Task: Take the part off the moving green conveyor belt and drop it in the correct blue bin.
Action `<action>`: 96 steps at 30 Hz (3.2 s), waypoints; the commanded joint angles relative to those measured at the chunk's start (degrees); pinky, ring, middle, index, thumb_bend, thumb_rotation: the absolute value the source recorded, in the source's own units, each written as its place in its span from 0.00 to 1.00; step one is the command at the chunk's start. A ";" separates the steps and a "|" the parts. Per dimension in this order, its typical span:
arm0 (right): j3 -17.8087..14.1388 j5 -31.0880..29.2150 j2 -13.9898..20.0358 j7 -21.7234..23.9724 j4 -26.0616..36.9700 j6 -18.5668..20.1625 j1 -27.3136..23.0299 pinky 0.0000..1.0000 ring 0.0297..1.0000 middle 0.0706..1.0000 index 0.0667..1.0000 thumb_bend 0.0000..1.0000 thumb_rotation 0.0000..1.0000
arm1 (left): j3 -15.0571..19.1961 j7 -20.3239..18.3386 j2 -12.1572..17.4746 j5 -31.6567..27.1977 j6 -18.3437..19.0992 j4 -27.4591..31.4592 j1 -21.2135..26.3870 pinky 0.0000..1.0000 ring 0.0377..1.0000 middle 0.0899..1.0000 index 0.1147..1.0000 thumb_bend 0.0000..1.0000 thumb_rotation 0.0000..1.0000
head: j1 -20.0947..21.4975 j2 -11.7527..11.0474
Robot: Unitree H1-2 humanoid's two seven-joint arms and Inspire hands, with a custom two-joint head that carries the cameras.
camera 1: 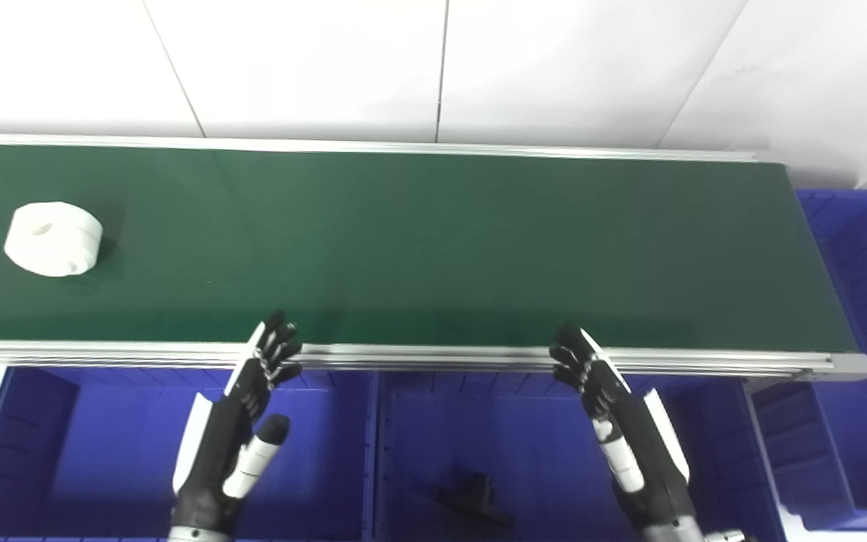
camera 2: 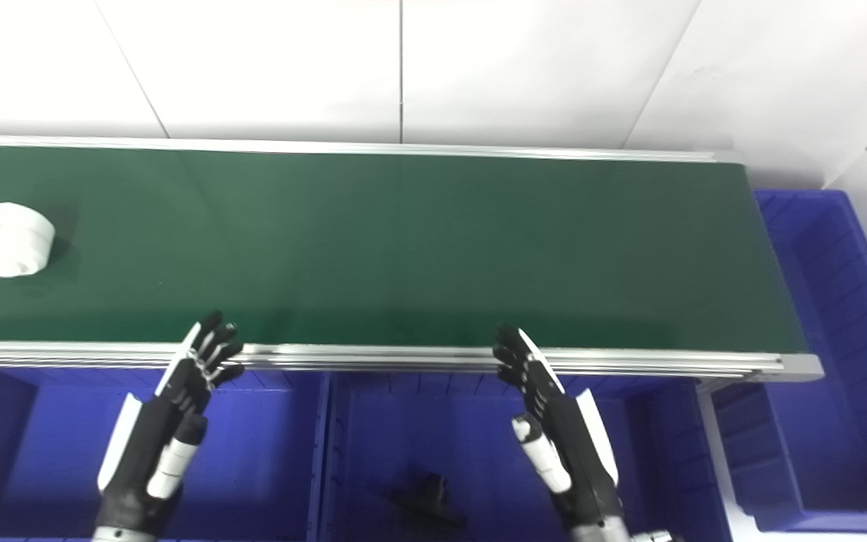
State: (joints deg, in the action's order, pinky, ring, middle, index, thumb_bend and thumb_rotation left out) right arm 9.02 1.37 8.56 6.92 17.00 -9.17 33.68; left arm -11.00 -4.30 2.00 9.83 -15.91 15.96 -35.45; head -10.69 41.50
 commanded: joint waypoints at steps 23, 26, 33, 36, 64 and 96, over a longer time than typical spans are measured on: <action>-4.95 -13.42 4.12 8.92 -16.10 -10.35 -6.72 1.00 1.00 1.00 1.00 1.00 0.97 | -4.56 8.98 -5.41 7.87 -10.88 -13.92 6.65 0.59 0.74 0.82 0.76 0.78 0.69 | -11.01 -12.08; -4.45 -12.15 3.57 8.60 -16.67 -10.79 -6.67 1.00 1.00 1.00 1.00 1.00 0.98 | -4.77 9.00 -4.08 7.70 -10.87 -12.33 6.21 0.60 0.74 0.81 0.76 0.77 0.69 | -9.83 -12.79; -3.50 -10.66 2.53 8.30 -15.96 -10.52 -6.26 1.00 0.99 1.00 1.00 1.00 0.98 | -1.50 8.12 -0.44 7.71 -9.98 -2.54 7.16 0.58 0.69 0.75 0.75 0.83 0.54 | -8.66 -12.60; -3.15 -10.46 2.61 8.18 -15.84 -10.54 -6.19 1.00 0.99 1.00 1.00 1.00 0.98 | 0.69 6.13 2.44 5.70 -7.98 3.14 10.32 0.56 0.65 0.69 0.72 0.86 0.43 | -9.09 -12.62; -1.57 -11.29 3.27 7.45 -13.33 -8.78 -4.87 0.95 0.94 0.95 0.99 1.00 0.97 | 7.65 -9.36 29.05 35.73 8.59 -6.45 43.01 0.69 0.80 0.82 0.77 0.93 0.31 | -8.26 -10.48; -1.60 -12.06 3.96 8.35 -11.82 -7.92 -3.92 0.89 0.93 0.91 0.97 1.00 0.97 | 2.13 -2.99 29.23 45.06 13.75 -17.64 43.26 0.70 0.81 0.83 0.79 0.95 0.23 | -7.42 -9.28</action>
State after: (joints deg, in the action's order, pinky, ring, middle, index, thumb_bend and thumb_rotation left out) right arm 7.57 -10.13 12.18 14.65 3.40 -17.19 29.32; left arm -9.13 -9.32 29.83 54.02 -3.37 -2.60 6.28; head -18.11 32.17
